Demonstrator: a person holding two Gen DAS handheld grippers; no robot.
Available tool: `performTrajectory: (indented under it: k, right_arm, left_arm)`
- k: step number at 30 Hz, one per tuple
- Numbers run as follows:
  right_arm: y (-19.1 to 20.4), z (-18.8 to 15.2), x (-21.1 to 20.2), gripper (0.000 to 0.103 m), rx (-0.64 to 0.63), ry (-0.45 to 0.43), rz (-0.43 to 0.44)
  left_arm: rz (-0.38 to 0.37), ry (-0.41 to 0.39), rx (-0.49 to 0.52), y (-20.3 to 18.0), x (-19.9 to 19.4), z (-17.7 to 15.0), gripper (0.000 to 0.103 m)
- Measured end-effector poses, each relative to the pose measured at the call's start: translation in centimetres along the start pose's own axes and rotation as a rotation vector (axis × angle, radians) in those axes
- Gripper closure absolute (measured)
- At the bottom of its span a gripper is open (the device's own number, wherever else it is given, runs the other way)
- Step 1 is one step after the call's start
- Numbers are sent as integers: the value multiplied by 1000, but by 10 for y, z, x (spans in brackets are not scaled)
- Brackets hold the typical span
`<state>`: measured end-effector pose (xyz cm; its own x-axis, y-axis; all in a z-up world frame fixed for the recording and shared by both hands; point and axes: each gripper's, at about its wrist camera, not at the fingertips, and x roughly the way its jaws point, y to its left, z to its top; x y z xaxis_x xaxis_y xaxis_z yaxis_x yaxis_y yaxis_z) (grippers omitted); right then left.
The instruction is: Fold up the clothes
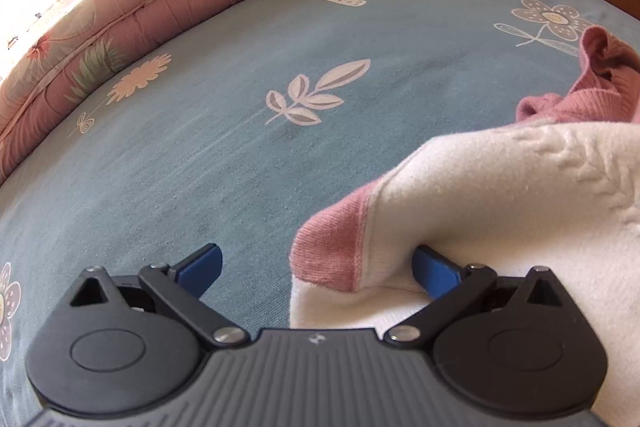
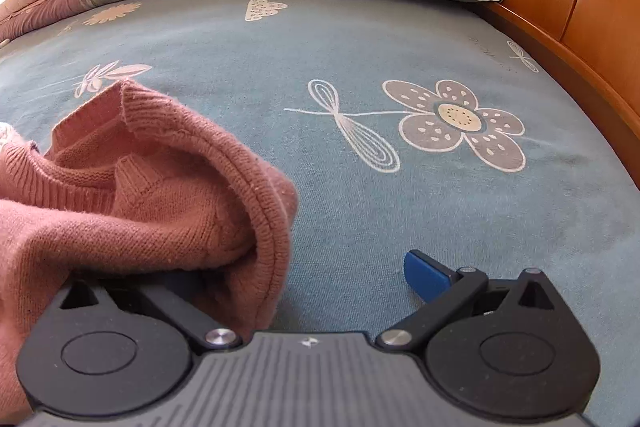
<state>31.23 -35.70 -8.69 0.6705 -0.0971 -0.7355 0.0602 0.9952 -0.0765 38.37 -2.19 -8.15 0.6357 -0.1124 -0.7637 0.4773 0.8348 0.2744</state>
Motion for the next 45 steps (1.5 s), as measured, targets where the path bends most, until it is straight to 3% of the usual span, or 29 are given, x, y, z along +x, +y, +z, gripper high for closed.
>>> performTrajectory:
  k: [4, 9, 12, 17, 22, 27, 33, 38, 45]
  right_arm:
    - [-2, 35, 21, 0, -6, -15, -7]
    - [4, 76, 50, 0, -47, -31, -44]
    - [5, 104, 65, 0, -50, -62, -102]
    - [7, 139, 84, 0, -57, -116, -214]
    - [-8, 122, 71, 0, -14, 7, -64]
    - [-24, 103, 56, 0, 30, 128, 88]
    - [-32, 42, -8, 0, 77, 208, 260]
    - [-6, 16, -15, 0, 51, 250, 257]
    - [19, 21, 10, 0, 129, 264, 228]
  left_arm:
    - [80, 19, -47, 15, 18, 4, 1]
    - [75, 27, -70, 24, 31, 5, 0]
    - [118, 11, -47, 22, 32, 8, 0]
    - [152, 9, -102, 34, 35, 13, 1]
    - [114, 13, -137, 36, 27, 5, 1]
    - [28, 11, -166, 34, -5, -3, 2]
    - [-90, -11, -168, 8, -60, -16, 2]
    - [-104, -19, -142, -25, -88, -33, 2]
    - [-102, -44, -189, -44, -111, -56, 2]
